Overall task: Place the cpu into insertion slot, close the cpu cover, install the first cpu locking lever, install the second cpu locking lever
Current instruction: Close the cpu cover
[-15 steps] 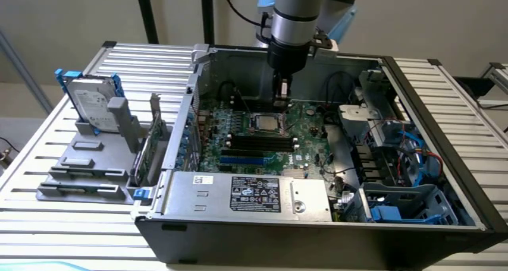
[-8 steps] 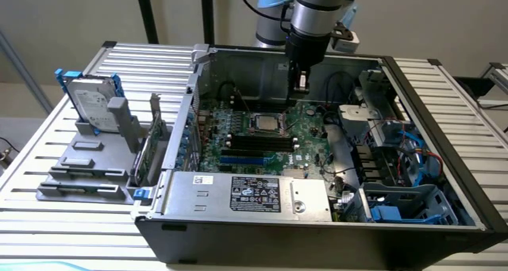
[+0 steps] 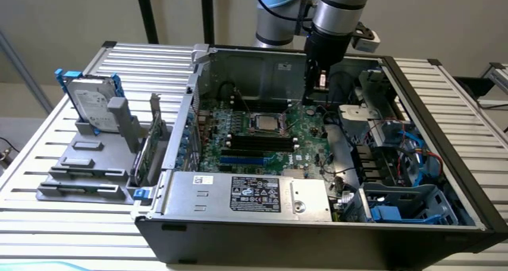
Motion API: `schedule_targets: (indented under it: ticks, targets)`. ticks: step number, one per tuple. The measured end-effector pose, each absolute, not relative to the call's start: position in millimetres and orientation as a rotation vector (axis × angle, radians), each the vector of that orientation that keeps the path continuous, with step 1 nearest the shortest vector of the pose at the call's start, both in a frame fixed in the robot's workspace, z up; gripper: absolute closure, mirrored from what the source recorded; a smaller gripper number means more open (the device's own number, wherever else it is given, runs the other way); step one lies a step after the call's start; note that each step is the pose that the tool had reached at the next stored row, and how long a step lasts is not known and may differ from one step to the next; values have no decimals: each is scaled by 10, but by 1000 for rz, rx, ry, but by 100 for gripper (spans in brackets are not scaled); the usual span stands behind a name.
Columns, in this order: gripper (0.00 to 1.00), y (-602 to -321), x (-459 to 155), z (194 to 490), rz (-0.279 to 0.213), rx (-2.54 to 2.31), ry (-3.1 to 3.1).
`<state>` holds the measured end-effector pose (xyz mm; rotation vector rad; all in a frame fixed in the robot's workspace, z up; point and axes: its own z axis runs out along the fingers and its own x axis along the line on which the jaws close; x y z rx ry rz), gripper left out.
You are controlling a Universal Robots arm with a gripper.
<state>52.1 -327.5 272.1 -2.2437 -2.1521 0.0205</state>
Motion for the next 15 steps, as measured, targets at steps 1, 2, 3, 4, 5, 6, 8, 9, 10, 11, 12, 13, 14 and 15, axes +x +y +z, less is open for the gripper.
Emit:
schedule_targets:
  ticks: [1, 2, 3, 4, 5, 6, 8, 9, 10, 11, 12, 13, 14, 15]
  targets:
    - [89, -3274, 544, 2709, 20, -2243, -2152]
    - [89, -3275, 552, 2691, 20, -2243, -2152]
    - [89, -3275, 554, 2674, 20, -2243, -2152]
    - [89, -3275, 557, 2655, 21, -2243, -2153]
    - [89, -3275, 559, 2637, 21, -2243, -2153]
    - [89, -3275, 559, 2618, 20, -2243, -2153]
    - [89, -3276, 562, 2583, 21, -2243, -2153]
    - [89, -3276, 564, 2568, 22, -2243, -2154]
    - [89, -3275, 571, 2557, 23, -2243, -2154]
    - [89, -3271, 591, 2554, 22, -2242, -2153]
    - [89, -3265, 611, 2551, 21, -2242, -2152]
    - [89, -3261, 632, 2553, 21, -2242, -2152]
    - [89, -3261, 656, 2564, 23, -2241, -2151]
    - [89, -3262, 676, 2579, 27, -2241, -2151]
